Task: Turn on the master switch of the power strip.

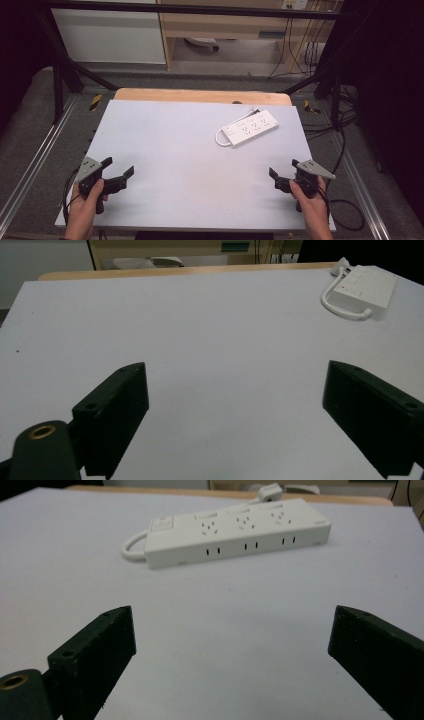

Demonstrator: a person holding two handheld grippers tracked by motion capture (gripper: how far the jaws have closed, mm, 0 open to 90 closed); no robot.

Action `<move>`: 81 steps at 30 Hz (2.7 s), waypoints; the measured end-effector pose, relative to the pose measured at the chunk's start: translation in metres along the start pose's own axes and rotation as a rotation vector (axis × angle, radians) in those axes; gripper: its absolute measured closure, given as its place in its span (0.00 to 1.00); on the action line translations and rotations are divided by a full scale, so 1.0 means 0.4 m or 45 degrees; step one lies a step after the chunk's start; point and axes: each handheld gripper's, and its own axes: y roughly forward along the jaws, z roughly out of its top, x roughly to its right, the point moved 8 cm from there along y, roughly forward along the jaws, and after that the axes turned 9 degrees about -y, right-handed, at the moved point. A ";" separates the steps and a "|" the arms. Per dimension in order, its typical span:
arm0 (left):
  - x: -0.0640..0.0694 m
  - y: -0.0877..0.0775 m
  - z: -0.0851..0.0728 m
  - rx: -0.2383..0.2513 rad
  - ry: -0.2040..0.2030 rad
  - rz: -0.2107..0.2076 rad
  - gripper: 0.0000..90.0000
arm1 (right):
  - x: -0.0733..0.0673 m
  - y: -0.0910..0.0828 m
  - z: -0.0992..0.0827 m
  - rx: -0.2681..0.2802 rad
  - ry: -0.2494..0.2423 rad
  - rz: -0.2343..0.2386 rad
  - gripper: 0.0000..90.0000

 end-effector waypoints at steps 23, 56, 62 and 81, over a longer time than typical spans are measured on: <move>0.009 0.006 0.005 -0.007 -0.031 -0.020 0.07 | -0.008 -0.003 0.009 -0.021 -0.058 0.028 0.04; 0.041 0.032 -0.015 -0.082 -0.008 -0.076 0.06 | -0.015 0.040 0.137 0.038 -0.039 0.094 0.08; 0.042 0.033 -0.017 -0.091 -0.009 -0.082 0.07 | -0.008 0.065 0.185 0.072 -0.019 0.113 0.08; 0.045 0.039 -0.016 -0.091 0.008 -0.069 0.07 | 0.061 0.167 0.277 0.076 -0.015 0.028 0.08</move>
